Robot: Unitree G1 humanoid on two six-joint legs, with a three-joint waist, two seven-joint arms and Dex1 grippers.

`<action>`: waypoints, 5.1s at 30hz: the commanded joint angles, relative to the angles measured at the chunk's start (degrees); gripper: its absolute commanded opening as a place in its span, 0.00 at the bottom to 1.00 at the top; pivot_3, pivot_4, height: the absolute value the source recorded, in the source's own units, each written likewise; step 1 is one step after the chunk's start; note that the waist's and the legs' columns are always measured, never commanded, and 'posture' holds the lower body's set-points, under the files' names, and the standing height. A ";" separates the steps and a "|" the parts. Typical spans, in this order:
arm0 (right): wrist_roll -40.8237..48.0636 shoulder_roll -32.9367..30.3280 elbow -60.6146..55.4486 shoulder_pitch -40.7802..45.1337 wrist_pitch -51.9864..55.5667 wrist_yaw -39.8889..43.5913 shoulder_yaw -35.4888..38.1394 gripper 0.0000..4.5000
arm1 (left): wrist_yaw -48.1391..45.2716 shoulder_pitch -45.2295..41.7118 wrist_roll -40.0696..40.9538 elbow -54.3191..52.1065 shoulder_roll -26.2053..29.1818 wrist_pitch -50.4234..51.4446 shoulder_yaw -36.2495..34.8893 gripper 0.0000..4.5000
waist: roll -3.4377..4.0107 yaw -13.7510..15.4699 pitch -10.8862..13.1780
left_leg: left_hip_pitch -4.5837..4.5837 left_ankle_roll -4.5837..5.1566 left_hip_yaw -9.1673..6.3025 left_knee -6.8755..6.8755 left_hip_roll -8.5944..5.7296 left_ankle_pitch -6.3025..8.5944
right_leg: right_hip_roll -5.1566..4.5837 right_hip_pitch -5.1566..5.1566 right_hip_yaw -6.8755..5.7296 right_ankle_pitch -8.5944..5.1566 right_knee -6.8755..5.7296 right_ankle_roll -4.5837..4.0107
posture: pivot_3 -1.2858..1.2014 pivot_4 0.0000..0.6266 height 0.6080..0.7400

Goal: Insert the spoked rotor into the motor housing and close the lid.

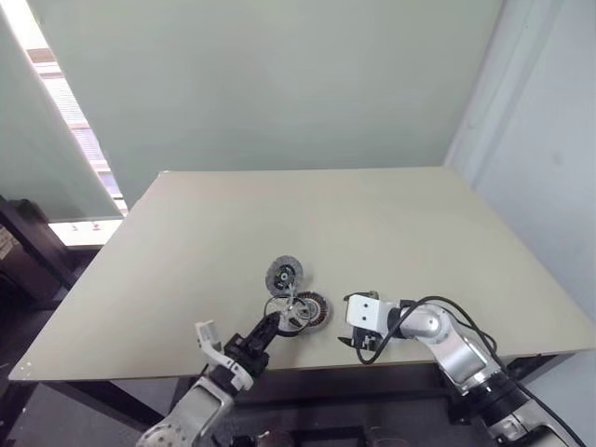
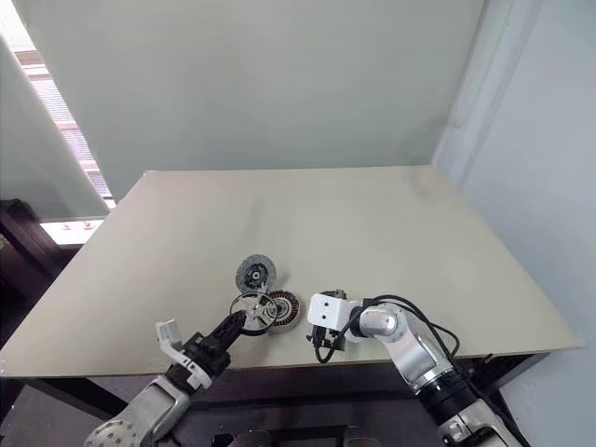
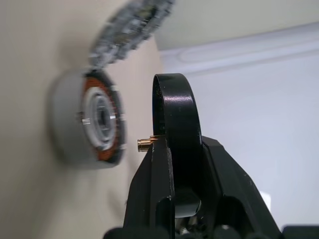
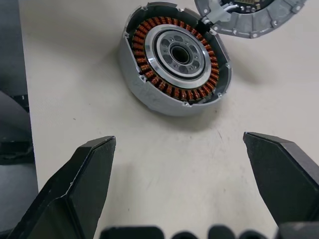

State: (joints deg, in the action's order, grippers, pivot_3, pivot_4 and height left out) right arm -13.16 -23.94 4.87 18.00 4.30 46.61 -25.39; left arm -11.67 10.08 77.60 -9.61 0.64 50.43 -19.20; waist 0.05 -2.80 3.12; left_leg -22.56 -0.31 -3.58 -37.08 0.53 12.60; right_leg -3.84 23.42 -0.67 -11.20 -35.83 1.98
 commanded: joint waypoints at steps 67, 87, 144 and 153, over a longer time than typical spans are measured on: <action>0.42 -1.48 -7.21 -3.27 5.94 -3.38 2.51 1.00 | 0.04 -11.29 -22.11 3.92 -0.48 -5.32 3.41 0.59 | -0.12 0.01 0.06 | -0.04 0.02 -0.02 0.15 -0.01 -0.01 | -0.01 0.00 -0.01 0.00 0.02 0.01 | 0.52 0.00 1.00; 17.96 13.68 -10.06 -5.03 16.97 -8.36 12.95 0.96 | -11.44 -3.31 -34.31 -11.22 16.30 -14.44 9.32 0.59 | -0.08 0.03 0.15 | -0.03 0.00 -0.04 0.22 0.01 0.00 | 0.01 0.06 -0.01 0.00 0.03 0.00 | 0.52 0.00 1.00; -4.02 2.42 -2.21 14.27 11.81 4.66 -15.42 1.00 | -14.74 -1.41 -40.96 -4.61 15.03 -22.04 8.50 0.59 | 0.10 0.02 0.24 | -0.01 -0.01 0.02 0.26 0.04 0.01 | -0.01 0.13 -0.04 0.00 0.02 0.00 | 0.52 0.00 1.00; -6.48 4.38 5.66 14.11 9.34 2.35 -15.07 0.80 | -13.78 -0.25 -40.54 -5.52 14.66 -21.42 8.16 0.59 | 0.09 -0.01 0.24 | 0.00 0.10 0.02 0.25 0.04 -0.06 | 0.00 0.09 -0.03 0.01 -0.02 0.00 | 0.52 0.00 1.00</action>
State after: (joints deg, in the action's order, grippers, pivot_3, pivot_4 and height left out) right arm -18.80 -19.89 10.43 30.96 14.62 49.46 -41.56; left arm -25.74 10.38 36.75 -13.51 15.37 29.33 -10.48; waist 0.14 -2.80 3.35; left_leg -22.56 -0.20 -3.56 -36.83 0.56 12.54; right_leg -3.84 23.51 -0.71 -11.19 -35.85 1.98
